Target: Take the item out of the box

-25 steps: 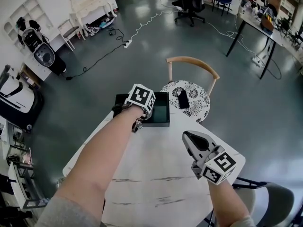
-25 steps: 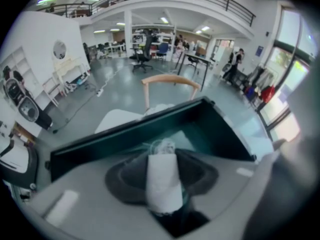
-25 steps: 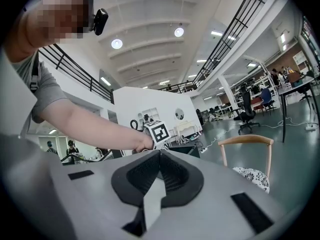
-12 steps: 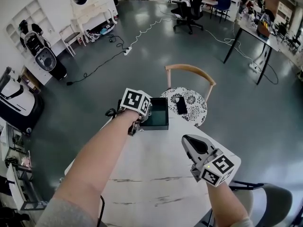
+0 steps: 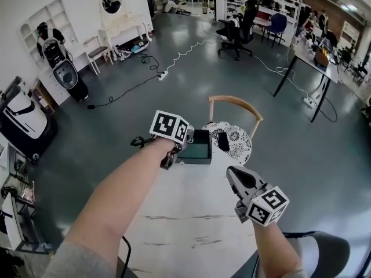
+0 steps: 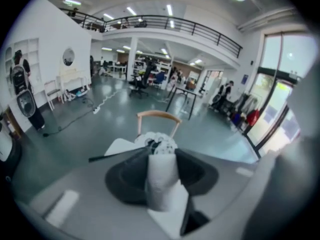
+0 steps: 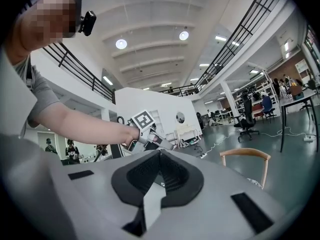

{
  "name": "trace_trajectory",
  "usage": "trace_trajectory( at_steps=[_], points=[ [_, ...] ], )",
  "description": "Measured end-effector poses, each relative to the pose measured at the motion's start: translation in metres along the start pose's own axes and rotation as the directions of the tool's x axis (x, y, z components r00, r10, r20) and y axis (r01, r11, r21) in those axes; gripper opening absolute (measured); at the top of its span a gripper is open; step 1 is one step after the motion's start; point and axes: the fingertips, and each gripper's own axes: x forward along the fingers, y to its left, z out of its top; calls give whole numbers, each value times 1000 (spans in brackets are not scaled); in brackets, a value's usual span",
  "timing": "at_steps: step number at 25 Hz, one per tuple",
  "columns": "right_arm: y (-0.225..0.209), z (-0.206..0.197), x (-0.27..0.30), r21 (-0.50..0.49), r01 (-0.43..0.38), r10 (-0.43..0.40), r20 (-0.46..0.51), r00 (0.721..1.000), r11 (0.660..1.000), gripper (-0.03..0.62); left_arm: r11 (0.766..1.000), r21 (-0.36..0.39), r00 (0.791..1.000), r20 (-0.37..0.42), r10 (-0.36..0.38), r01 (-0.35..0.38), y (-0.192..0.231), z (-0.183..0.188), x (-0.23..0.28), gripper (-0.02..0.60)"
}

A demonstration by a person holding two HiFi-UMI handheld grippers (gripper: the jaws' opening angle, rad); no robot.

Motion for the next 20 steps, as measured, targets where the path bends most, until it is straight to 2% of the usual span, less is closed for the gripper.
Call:
trace_trajectory(
  at_steps=[7,20],
  points=[
    [32,28,-7,-18,0,0,-1,1000,1000,8,998,-8,990,131,-57,58,-26,21,-76,160],
    [112,100,-2,-6,3,-3,27,1000,1000,8,992,-5,937,330,-119,128,-45,26,-242,160]
  ],
)
